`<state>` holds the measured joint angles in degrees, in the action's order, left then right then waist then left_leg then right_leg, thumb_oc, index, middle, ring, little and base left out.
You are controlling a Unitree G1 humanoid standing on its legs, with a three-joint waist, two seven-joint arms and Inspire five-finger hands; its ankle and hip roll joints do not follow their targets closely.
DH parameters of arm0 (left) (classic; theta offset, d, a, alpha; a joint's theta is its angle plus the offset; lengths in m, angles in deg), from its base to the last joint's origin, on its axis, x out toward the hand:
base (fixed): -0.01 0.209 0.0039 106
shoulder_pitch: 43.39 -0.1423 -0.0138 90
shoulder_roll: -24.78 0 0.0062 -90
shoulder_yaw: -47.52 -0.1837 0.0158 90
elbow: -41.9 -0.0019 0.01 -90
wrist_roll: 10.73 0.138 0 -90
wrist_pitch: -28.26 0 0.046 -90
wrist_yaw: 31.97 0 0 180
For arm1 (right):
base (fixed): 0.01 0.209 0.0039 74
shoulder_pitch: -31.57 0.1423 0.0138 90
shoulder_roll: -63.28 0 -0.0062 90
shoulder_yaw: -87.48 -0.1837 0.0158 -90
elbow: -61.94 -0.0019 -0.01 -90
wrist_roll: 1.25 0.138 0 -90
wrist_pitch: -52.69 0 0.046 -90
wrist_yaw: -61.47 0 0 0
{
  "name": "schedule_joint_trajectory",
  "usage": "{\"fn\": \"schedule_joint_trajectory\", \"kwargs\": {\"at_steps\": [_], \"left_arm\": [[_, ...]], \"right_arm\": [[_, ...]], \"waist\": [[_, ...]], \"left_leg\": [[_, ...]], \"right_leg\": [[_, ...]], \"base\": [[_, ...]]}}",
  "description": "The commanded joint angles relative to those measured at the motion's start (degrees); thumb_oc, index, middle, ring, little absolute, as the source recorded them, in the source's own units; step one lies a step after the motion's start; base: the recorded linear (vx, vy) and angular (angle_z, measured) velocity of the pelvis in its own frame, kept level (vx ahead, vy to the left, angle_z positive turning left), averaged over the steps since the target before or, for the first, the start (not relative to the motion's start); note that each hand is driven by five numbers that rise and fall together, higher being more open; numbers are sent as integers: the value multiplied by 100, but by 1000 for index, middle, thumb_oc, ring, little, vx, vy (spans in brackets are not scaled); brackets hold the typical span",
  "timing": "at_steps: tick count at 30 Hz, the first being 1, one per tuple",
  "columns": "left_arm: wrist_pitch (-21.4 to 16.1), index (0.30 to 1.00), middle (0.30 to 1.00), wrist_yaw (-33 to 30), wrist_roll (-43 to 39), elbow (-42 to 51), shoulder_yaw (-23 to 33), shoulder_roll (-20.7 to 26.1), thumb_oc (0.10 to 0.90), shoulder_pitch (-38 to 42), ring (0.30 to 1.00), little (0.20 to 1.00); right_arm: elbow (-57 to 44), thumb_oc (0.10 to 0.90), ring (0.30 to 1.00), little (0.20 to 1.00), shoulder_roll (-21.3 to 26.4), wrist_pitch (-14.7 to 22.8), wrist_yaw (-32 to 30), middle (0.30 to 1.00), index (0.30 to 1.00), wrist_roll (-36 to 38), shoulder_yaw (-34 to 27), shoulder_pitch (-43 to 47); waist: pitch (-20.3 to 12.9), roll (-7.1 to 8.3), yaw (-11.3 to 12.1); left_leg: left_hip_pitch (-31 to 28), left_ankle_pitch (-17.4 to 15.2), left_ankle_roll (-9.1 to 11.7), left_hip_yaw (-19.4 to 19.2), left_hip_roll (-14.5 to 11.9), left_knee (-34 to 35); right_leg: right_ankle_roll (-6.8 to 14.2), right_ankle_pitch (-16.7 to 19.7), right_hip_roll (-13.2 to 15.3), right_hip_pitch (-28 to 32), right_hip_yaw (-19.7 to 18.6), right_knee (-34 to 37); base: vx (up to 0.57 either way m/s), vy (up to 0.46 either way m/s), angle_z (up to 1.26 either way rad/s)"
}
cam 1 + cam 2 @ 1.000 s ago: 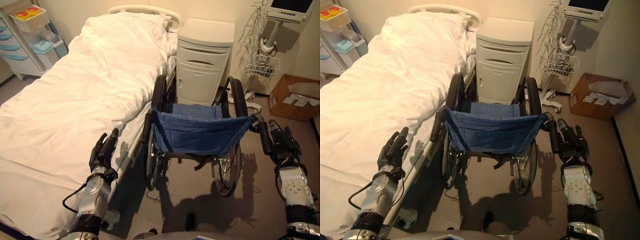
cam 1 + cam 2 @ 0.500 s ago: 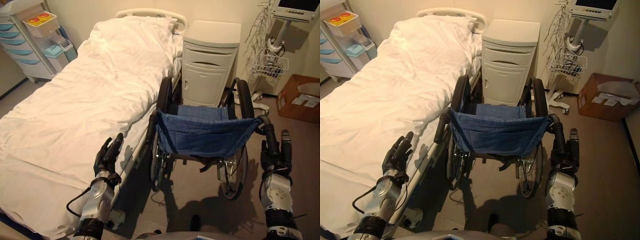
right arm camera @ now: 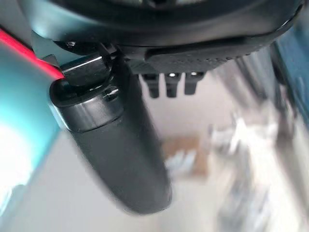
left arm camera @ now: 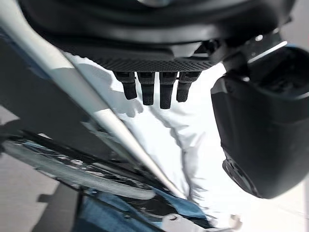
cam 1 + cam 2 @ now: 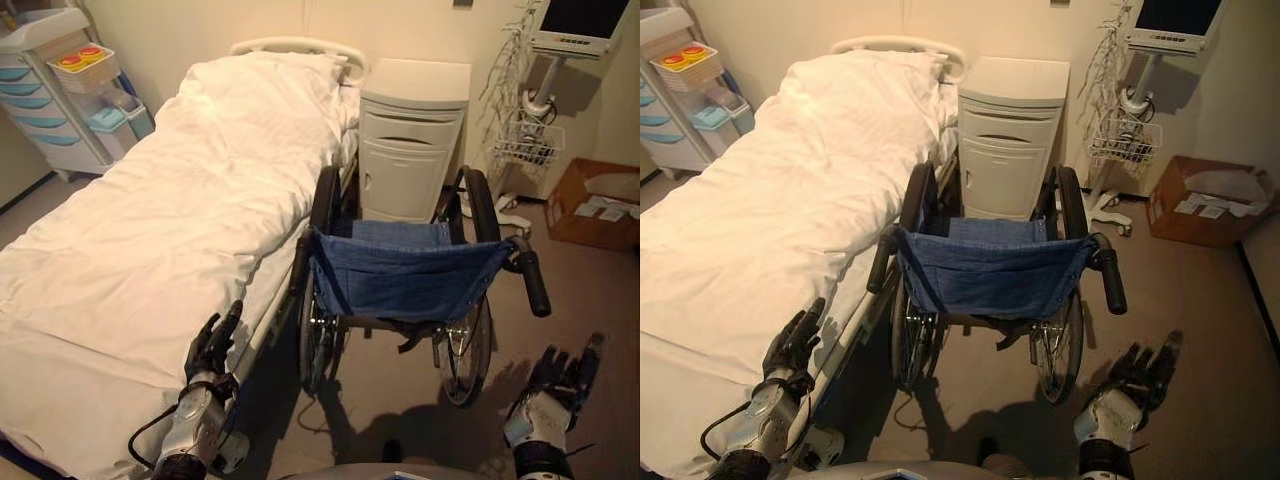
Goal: Push the wheelchair next to the bed
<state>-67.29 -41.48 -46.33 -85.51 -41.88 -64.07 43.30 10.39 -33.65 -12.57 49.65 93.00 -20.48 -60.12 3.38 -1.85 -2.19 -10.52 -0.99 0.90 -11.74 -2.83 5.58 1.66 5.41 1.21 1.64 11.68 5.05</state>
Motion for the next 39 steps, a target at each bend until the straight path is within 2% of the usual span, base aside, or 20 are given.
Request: {"fn": "schedule_joint_trajectory", "kwargs": {"at_steps": [1,2,3,5,7,8,11,14,20,24,32,36,39], "left_arm": [[-682,900,900,329,108,-140,38,63,800,238,900,900],[-701,900,900,440,172,-295,17,25,800,208,900,900],[-704,900,900,455,186,-313,21,20,800,212,900,900],[-839,900,900,639,620,-703,-138,-4,800,193,900,900],[-856,900,900,726,716,-820,-199,-9,800,202,900,900],[-852,900,900,789,793,-940,-287,-10,800,205,900,900],[-978,900,900,756,1287,-1245,-478,28,800,185,900,900],[-918,900,900,779,1337,-1368,-584,32,800,196,900,900],[-613,900,900,1108,1319,-1861,-797,-124,800,146,900,900],[-113,900,900,1617,1391,-2405,-933,-291,800,50,900,900],[129,900,900,1917,2166,-2815,-1481,-383,800,30,900,900],[204,900,900,1833,2010,-2766,-1601,-450,800,19,900,900],[312,900,900,1315,1705,-2819,-1505,-501,800,32,900,900]], "right_arm": [[595,800,900,900,220,-1143,-307,900,900,-2343,15,91],[998,800,900,900,321,-1417,-270,900,900,-3118,186,30],[1032,800,900,900,332,-1473,-219,900,900,-3249,201,36],[1837,800,900,900,527,-1833,152,900,900,-4465,582,-111],[2087,800,900,900,595,-1871,278,900,900,-4816,700,-146],[2323,800,900,900,673,-1962,457,900,900,-5476,912,-197],[2516,800,900,900,756,-2034,713,900,900,-6465,1435,-293],[2451,800,900,900,748,-1976,731,900,900,-6945,1754,-337],[2509,800,900,900,672,-1930,1008,900,900,-7361,2163,-343],[2570,800,900,900,594,-1994,1376,900,900,-7645,2451,-253],[2607,800,900,900,532,-2236,1811,900,900,-8259,2961,-150],[2585,800,900,900,487,-2267,1918,900,900,-8333,3112,-150],[2619,800,900,900,445,-2274,1957,900,900,-8426,3187,-137]], "waist": [[-96,142,37],[-75,142,44],[-77,145,45],[-54,168,55],[-36,171,56],[-11,174,57],[47,179,34],[63,181,10],[89,194,-1],[82,214,26],[111,235,61],[139,239,96],[156,252,125]], "left_leg": [[296,-158,-206,-159,596,-242],[271,-169,-209,-145,598,-231],[293,-148,-208,-152,597,-233],[321,-123,-222,-126,601,-212],[321,-123,-229,-118,603,-208],[320,-124,-243,-100,607,-200],[312,-126,-255,-84,604,-204],[315,-129,-260,-78,604,-208],[338,-156,-269,-55,604,-240],[355,-177,-268,-41,599,-274],[378,-204,-268,-18,576,-343],[390,-206,-265,32,570,-368],[394,-207,-262,78,571,-378]], "right_leg": [[413,-294,126,297,-106,-153],[418,-311,125,323,-101,-151],[411,-289,126,302,-104,-148],[413,-287,119,271,-122,-153],[416,-290,119,271,-120,-157],[416,-297,120,274,-122,-158],[427,-316,129,268,-118,-198],[432,-328,134,258,-116,-219],[433,-362,141,235,-82,-268],[433,-385,148,238,-37,-280],[424,-435,147,261,17,-311],[413,-458,144,276,64,-333],[402,-469,143,296,107,-331]], "base": [[0,0,0],[0,0,0],[0,0,0],[-51,-19,0],[-18,-8,1],[0,0,0],[-21,-3,0],[0,0,0],[-6,-1,0],[0,0,0],[2,-29,2],[-3,-36,3],[0,-44,12]]}}
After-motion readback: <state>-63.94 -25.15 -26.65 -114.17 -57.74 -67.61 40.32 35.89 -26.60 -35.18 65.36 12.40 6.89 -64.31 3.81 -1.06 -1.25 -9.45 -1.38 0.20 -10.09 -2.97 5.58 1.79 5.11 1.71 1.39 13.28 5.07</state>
